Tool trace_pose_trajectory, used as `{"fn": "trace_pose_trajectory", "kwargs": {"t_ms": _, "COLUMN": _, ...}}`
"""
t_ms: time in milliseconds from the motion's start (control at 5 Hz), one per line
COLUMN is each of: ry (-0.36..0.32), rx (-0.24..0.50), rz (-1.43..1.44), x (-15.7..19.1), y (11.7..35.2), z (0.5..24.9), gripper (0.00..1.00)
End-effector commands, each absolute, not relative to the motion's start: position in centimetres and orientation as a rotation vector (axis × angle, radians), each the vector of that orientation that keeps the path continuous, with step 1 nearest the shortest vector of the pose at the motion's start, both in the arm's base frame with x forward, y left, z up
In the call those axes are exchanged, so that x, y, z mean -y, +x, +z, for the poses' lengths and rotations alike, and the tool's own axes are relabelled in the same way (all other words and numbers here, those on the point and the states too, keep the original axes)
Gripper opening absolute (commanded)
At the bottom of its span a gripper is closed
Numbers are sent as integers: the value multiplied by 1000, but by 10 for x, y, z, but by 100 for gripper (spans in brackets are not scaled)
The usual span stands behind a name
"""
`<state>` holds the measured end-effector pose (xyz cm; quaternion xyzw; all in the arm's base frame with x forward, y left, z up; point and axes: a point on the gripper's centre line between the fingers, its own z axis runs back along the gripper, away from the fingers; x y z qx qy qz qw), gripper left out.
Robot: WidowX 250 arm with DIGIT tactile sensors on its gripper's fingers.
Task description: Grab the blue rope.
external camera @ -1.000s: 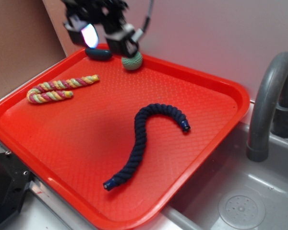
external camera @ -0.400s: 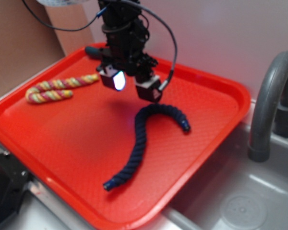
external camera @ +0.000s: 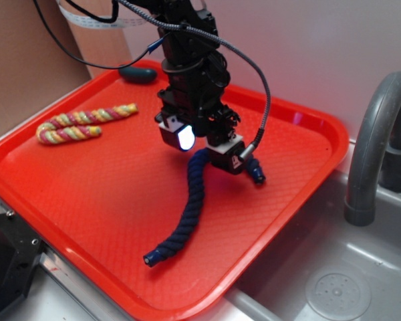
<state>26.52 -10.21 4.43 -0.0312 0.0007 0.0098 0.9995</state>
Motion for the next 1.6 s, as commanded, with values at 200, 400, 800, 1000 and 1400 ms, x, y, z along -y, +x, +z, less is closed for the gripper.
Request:
{"fn": "trace_pose_trajectory", "kwargs": {"t_ms": 200, "ry": 76, "rx": -24, "rz": 36, "x": 76, "y": 272, "z": 12, "gripper": 90}}
{"fn": "trace_pose_trajectory", "kwargs": {"t_ms": 400, "ry": 77, "rx": -18, "rz": 12, "x": 79, "y": 270, "z": 13, "gripper": 0}}
{"fn": "trace_pose_trajectory", "kwargs": {"t_ms": 800, "ry": 106, "rx": 6, "rz": -33, "x": 80, "y": 263, "z": 27, "gripper": 0}}
{"fn": "trace_pose_trajectory", "kwargs": {"t_ms": 1000, "ry": 87, "rx": 109, "rz": -64, "x": 59, "y": 257, "z": 75, "gripper": 0}}
{"fn": "trace_pose_trajectory", "kwargs": {"t_ms": 1400, "ry": 68, "rx": 137, "rz": 61, "x": 25, "y": 266, "z": 175, "gripper": 0}}
